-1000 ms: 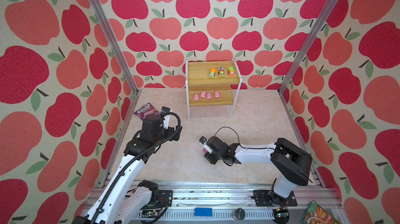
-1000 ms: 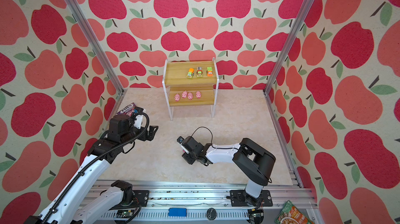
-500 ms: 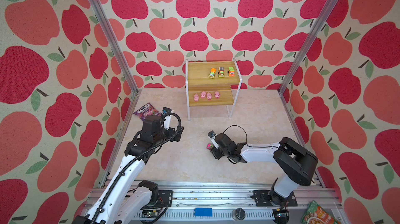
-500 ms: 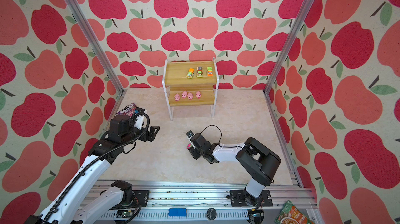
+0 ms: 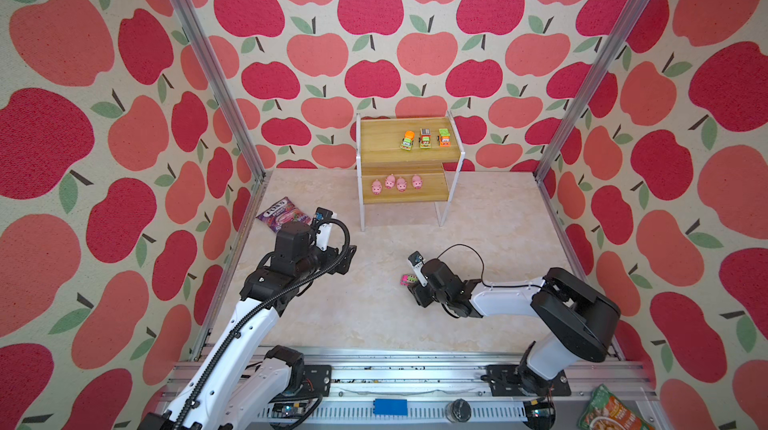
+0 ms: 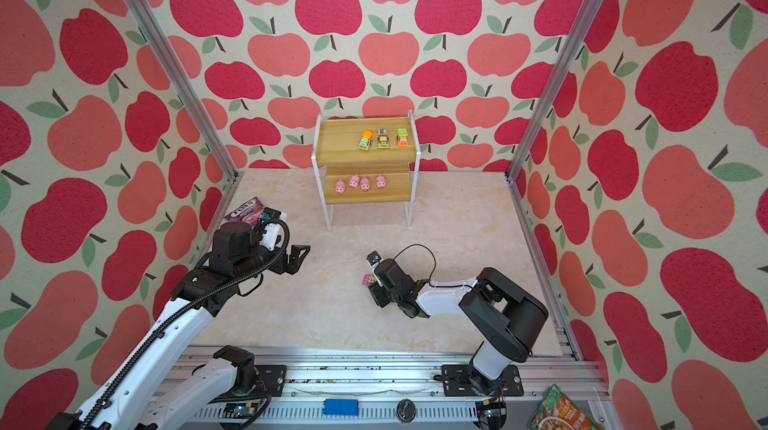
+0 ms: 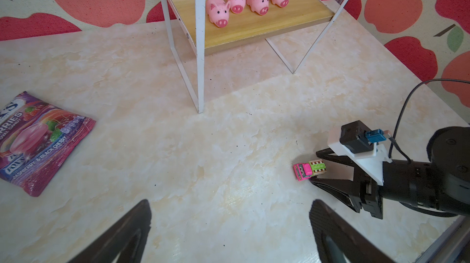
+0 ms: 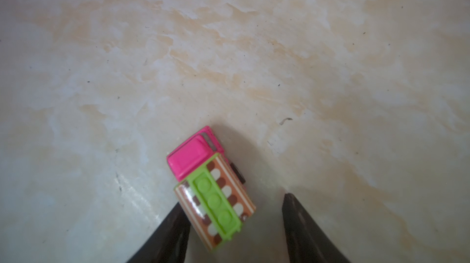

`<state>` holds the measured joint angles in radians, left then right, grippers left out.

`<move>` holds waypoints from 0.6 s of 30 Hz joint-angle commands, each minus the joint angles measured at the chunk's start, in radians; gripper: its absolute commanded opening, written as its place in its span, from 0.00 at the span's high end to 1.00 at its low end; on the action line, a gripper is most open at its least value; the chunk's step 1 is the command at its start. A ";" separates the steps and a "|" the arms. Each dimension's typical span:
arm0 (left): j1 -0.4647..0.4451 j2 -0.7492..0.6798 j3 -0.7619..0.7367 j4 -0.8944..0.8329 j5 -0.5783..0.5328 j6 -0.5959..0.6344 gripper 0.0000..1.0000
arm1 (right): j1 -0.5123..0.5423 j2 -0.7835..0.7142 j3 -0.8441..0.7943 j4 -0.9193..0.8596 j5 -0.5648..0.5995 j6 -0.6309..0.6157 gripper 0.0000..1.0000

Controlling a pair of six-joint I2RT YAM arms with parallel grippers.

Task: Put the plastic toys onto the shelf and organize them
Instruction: 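Set the truck on the table and open the right gripper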

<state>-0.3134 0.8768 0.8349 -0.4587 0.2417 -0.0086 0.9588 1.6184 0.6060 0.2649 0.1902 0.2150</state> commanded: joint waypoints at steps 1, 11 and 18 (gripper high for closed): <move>-0.007 -0.003 -0.010 0.029 0.019 0.011 0.01 | -0.006 0.024 -0.048 -0.113 0.022 0.023 0.41; -0.024 -0.007 -0.017 0.036 0.049 0.021 0.01 | -0.047 -0.029 -0.130 -0.076 0.027 0.064 0.40; -0.075 0.003 -0.028 0.040 0.093 0.045 0.01 | -0.090 -0.020 -0.126 -0.044 0.008 0.074 0.40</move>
<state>-0.3676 0.8776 0.8196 -0.4473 0.2974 0.0025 0.8890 1.5639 0.5220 0.3233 0.2108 0.2539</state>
